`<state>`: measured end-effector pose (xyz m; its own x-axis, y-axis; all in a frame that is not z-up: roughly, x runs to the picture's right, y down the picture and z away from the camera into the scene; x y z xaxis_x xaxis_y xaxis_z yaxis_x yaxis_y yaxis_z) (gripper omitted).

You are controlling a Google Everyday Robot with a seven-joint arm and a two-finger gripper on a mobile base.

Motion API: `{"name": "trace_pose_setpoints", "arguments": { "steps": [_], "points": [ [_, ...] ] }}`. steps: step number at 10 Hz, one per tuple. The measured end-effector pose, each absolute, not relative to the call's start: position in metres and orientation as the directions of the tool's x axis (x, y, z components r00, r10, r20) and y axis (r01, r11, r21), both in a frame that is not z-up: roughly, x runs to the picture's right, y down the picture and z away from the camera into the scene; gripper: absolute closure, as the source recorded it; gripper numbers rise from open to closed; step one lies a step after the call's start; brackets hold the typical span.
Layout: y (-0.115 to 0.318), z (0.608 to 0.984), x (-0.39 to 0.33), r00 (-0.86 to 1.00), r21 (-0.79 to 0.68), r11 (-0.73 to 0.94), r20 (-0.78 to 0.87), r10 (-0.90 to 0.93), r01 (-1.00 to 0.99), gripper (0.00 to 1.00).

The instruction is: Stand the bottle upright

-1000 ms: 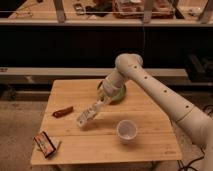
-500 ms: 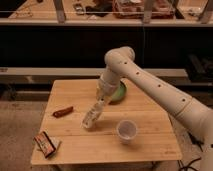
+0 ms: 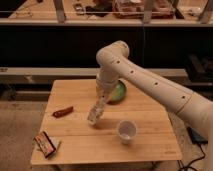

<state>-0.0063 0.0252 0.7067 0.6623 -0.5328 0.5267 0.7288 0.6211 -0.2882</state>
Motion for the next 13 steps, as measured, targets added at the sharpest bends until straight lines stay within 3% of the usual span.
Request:
{"name": "trace_pose_setpoints", "arguments": {
  "steps": [7,13],
  "points": [
    [0.029,0.692,0.012,0.687,-0.340,0.603,0.461,-0.561,0.721,0.94],
    [0.034,0.701,0.034,0.720,-0.385,0.609,0.409,-0.560,0.693,0.94]
  ]
}}
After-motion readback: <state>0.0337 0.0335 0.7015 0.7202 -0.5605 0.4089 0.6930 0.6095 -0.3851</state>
